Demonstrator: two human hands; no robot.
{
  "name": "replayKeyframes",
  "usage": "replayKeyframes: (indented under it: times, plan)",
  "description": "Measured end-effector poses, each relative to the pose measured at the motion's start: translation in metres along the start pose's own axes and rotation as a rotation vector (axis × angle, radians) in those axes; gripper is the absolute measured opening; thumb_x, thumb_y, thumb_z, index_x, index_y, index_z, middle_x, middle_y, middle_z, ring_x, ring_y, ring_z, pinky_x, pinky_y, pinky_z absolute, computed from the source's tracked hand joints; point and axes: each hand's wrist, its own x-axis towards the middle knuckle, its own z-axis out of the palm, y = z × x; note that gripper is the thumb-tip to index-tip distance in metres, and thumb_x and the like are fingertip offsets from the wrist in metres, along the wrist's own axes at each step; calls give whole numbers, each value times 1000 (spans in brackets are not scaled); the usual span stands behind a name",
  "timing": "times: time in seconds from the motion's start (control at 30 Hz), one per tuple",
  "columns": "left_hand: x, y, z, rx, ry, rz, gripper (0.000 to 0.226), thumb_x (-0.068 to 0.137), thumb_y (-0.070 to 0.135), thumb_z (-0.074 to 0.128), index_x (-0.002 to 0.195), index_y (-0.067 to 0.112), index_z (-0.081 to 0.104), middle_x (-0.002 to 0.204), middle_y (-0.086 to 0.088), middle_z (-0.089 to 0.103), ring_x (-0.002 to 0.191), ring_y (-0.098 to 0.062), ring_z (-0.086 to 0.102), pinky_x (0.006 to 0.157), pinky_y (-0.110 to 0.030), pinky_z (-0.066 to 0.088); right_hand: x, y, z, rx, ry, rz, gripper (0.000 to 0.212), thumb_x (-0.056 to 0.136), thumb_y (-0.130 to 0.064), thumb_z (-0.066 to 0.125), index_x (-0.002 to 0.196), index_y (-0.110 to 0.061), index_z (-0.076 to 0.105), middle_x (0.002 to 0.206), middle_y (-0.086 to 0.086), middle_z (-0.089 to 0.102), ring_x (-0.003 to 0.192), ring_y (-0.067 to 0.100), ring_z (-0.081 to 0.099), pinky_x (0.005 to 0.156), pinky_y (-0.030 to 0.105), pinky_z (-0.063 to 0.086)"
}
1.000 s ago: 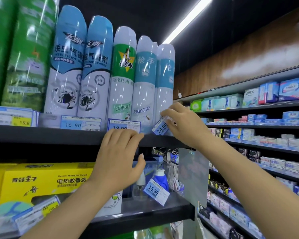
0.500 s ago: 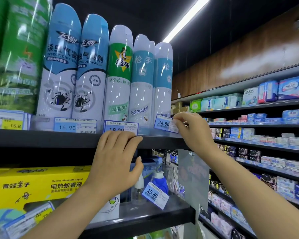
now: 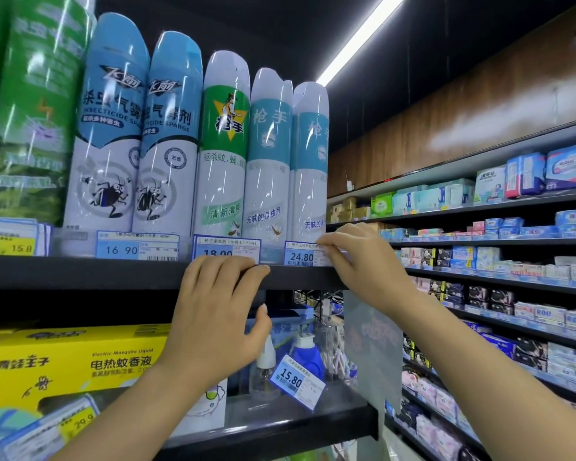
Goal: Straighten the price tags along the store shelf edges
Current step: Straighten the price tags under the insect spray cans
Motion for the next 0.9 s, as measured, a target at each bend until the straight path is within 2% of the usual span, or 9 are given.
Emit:
replayKeyframes:
  times: [0.1,0.23,0.4,0.5,0.67,0.83,0.9]
  plan:
    - [1,0,0,31,-3,16,44,76,32,51,112,10,64,106,-6,59,98,-28,51,95,-44,34,-5,-3,-4,-19,-39,0,30,90,-29,47,110,-18,68,99,0,66,95,24,53,79,38,45]
    - [0,1,-4,19,-21,6,46,76,33,51,114,9,64,108,-7,59,100,-28,50,97,-43,32,-14,-8,-12,-71,-96,-6,38,90,-31,45,122,-17,61,114,3,62,108,26,50,88,43,43]
    - [-7,-2,-13,6,-146,38,55,80,37,46,125,9,58,123,-7,56,117,-24,46,111,-44,22,-35,-27,-22,21,-8,0,36,90,-25,48,121,-12,60,114,5,61,110,23,48,91,29,36]
    - [-16,-1,-24,-15,-207,51,59,82,40,44,134,10,51,138,-7,49,131,-23,40,114,-43,18,-55,-38,-22,71,-26,-21,34,88,-25,51,117,-12,62,110,3,62,106,21,51,90,29,39]
    - [-61,14,-28,-172,-266,43,53,82,39,50,130,15,54,133,0,52,123,-21,47,106,-32,29,-102,-53,-5,132,-139,-31,33,89,-26,50,117,-13,62,109,0,62,105,17,51,88,22,38]
    - [-108,14,-22,-198,-389,8,50,83,42,48,128,21,56,127,7,56,116,-12,47,98,-32,42,-136,-62,23,174,-265,51,36,90,-25,48,122,-13,58,113,2,60,105,22,51,85,22,34]
    - [-120,15,-21,-191,-420,-7,50,84,43,47,128,22,55,125,10,56,114,-7,45,96,-29,44,-144,-64,30,186,-280,106,36,92,-20,50,127,-12,54,119,4,58,110,23,49,88,24,35]
